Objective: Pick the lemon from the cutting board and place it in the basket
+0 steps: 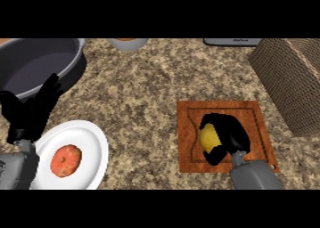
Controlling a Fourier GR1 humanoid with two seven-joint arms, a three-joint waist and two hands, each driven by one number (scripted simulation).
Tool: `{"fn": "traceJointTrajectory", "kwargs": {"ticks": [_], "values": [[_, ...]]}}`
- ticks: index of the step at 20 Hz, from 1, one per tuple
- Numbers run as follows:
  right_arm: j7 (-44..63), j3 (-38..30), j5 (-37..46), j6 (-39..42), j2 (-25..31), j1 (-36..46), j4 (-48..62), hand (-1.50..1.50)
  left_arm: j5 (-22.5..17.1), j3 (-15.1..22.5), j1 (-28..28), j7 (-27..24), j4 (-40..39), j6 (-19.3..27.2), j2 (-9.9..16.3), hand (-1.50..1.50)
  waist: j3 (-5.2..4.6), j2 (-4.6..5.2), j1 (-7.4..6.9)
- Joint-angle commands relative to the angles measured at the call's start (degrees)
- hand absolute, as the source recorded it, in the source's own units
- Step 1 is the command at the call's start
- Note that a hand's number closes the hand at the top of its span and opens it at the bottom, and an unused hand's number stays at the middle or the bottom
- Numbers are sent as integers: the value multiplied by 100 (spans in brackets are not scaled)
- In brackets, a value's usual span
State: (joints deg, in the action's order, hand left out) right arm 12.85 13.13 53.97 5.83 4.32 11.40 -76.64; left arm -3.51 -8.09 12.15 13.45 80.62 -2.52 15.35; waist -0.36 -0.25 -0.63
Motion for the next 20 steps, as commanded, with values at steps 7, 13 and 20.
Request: {"fn": "traceJointTrajectory", "kwargs": {"ticks": [7,13,20], "values": [[3624,-1726,159,-1398,-426,2196,1219,150,11,233,313,-38,50,-163,-82,0,33,266,-569],[4174,-2133,414,-3095,-430,3510,1914,150,-38,291,509,20,-12,-265,-98,0,46,311,-760],[4475,-2162,1674,-4483,-367,4871,2725,150,48,401,543,11,-122,-187,-242,0,15,281,-732]]}}
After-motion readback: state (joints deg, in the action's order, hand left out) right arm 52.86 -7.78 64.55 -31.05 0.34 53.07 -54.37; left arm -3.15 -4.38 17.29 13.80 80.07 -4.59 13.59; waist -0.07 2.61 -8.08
